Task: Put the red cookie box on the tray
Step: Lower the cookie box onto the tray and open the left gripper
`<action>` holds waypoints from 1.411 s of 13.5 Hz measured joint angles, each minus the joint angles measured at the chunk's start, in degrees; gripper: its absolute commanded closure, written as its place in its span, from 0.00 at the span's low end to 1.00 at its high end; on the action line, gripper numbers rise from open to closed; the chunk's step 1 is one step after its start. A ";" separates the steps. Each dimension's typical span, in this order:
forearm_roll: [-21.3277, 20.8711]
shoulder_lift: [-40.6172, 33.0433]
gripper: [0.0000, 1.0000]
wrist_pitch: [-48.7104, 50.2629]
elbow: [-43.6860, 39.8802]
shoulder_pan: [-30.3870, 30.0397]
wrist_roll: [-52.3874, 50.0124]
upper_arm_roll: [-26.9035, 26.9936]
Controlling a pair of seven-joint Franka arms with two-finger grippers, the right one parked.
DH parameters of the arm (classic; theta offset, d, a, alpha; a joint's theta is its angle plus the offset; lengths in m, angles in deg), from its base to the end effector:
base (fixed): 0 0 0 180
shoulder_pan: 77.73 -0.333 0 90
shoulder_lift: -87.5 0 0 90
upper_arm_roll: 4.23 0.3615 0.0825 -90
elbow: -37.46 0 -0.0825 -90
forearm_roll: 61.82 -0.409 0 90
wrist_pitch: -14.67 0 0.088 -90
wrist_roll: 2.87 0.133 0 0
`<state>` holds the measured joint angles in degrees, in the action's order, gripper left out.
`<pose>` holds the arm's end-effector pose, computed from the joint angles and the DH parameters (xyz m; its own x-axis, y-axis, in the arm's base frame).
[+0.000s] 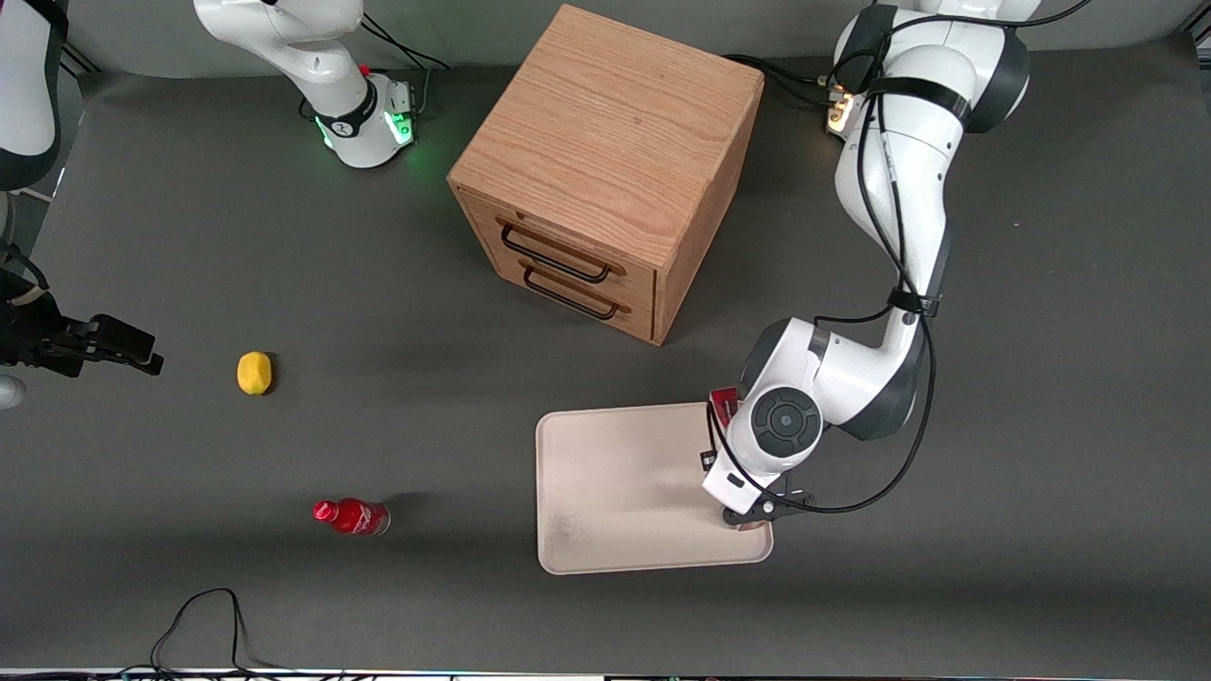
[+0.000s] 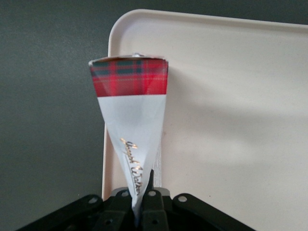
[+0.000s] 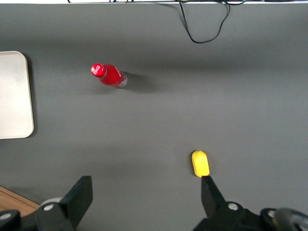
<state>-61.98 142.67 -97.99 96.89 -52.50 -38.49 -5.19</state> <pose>0.7501 -0.3634 0.2407 0.9849 0.1697 -0.0340 0.1694 -0.9855 -0.0106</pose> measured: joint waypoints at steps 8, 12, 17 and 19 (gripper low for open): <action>-0.07 0.49 0.01 -3.20 1.10 -0.04 0.05 -0.02; -2.59 1.33 0.00 -6.12 2.73 0.18 0.08 -0.09; -3.15 0.79 0.00 -3.39 2.12 0.16 0.08 -0.07; -3.15 -0.64 0.00 0.86 1.39 0.08 0.08 -0.06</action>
<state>-65.13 142.03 -97.13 98.28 -52.42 -38.41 -5.24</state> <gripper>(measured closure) 0.000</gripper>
